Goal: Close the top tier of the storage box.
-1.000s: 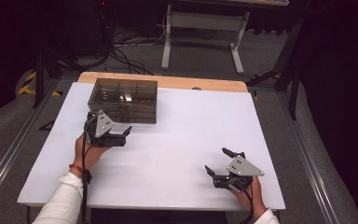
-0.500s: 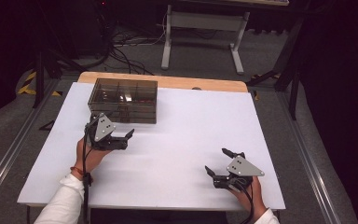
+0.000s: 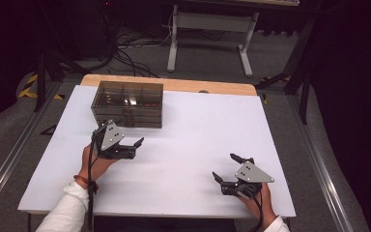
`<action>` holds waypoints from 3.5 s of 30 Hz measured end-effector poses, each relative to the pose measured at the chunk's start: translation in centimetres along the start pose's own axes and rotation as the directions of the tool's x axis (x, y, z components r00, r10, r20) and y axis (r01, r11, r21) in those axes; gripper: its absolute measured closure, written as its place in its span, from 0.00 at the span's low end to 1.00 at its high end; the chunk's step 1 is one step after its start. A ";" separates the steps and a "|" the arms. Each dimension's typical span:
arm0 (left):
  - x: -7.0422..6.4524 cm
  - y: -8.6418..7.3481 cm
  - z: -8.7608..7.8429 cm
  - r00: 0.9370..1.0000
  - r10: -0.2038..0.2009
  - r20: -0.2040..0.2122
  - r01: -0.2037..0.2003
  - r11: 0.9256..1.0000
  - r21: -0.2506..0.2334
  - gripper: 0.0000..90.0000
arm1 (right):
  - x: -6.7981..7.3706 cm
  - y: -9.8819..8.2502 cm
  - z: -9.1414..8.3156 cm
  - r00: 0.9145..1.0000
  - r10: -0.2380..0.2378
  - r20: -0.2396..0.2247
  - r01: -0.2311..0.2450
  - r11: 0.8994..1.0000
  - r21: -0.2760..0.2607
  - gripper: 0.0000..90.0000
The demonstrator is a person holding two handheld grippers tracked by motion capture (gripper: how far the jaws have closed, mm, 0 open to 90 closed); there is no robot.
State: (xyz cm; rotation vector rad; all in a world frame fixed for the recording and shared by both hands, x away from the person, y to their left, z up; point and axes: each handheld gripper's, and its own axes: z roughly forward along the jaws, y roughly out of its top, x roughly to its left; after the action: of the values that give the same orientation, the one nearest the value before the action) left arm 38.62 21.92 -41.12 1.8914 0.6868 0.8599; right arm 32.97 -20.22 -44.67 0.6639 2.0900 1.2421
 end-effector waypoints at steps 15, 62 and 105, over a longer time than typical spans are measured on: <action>-1.6 0.6 0.0 0.998 0.049 0.044 -0.049 0.999 0.004 0.08 | 0.1 0.1 0.0 1.000 -0.005 -0.003 0.005 1.000 -0.003 0.17; -3.0 -1.8 -4.2 0.990 0.135 0.049 -0.137 0.990 0.032 0.09 | 0.2 0.2 -0.2 1.000 -0.004 -0.011 0.004 1.000 -0.021 0.16; -1.0 -7.4 -9.1 0.999 0.008 -0.039 -0.003 0.990 0.140 0.06 | 0.1 0.2 -0.3 1.000 0.026 -0.015 -0.026 0.999 -0.036 0.16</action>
State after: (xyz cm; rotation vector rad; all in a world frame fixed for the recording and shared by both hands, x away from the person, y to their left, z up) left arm 30.06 28.92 -44.99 2.0064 0.7845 0.8740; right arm 32.77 -20.25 -44.43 0.6698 2.0720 1.2995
